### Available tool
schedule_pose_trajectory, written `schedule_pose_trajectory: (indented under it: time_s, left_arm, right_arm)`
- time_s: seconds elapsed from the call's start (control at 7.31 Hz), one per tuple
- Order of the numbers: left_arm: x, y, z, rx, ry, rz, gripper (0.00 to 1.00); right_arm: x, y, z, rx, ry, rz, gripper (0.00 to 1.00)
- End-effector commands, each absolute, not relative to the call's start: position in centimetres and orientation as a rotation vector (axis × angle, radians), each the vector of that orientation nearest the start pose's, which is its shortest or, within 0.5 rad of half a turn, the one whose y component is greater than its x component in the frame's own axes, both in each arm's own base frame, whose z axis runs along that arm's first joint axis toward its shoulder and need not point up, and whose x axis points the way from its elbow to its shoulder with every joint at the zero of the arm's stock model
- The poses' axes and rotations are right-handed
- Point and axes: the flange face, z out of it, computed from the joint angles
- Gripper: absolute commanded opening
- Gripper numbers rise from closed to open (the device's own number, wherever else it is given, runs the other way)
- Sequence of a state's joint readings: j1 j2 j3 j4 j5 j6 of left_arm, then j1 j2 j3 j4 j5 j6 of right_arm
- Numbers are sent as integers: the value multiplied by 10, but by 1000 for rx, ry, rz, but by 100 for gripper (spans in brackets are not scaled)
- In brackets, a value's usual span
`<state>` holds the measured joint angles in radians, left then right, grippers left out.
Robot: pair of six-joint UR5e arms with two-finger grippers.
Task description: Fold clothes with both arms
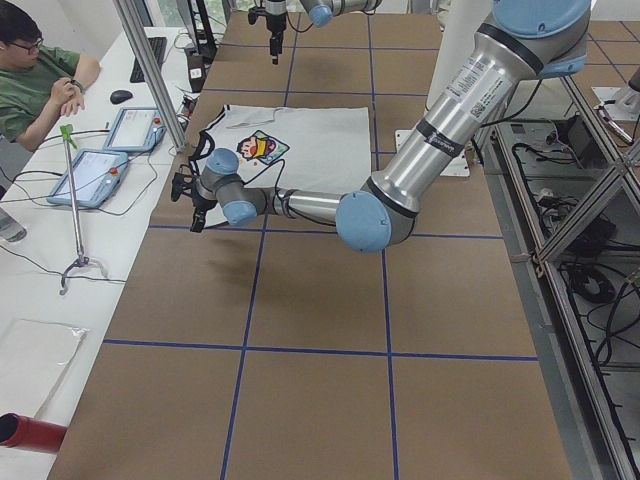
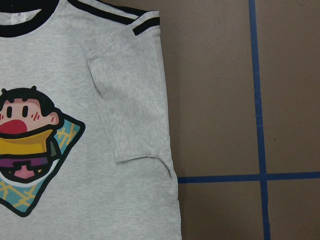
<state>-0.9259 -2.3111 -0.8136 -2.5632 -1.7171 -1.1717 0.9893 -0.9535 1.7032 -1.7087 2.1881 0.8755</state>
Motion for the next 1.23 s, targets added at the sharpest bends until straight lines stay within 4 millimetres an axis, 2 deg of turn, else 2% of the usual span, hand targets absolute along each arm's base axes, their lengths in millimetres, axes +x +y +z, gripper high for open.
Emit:
schedule_pose_trajectory:
  time_s: [0.0, 0.41, 0.68, 1.09]
  left_arm:
    - [416, -720, 465, 498, 845, -435, 91]
    - [412, -721, 474, 492, 830, -437, 75]
    - [410, -722, 474, 493, 830, -438, 59]
    - [410, -722, 474, 493, 828, -436, 48]
  right_arm:
    - [-302, -593, 249, 44, -843, 82, 100]
    - [-302, -593, 247, 48, -844, 81, 100]
    - [-304, -593, 244, 51, -844, 80, 100]
    - [-306, -592, 246, 47, -842, 78, 100]
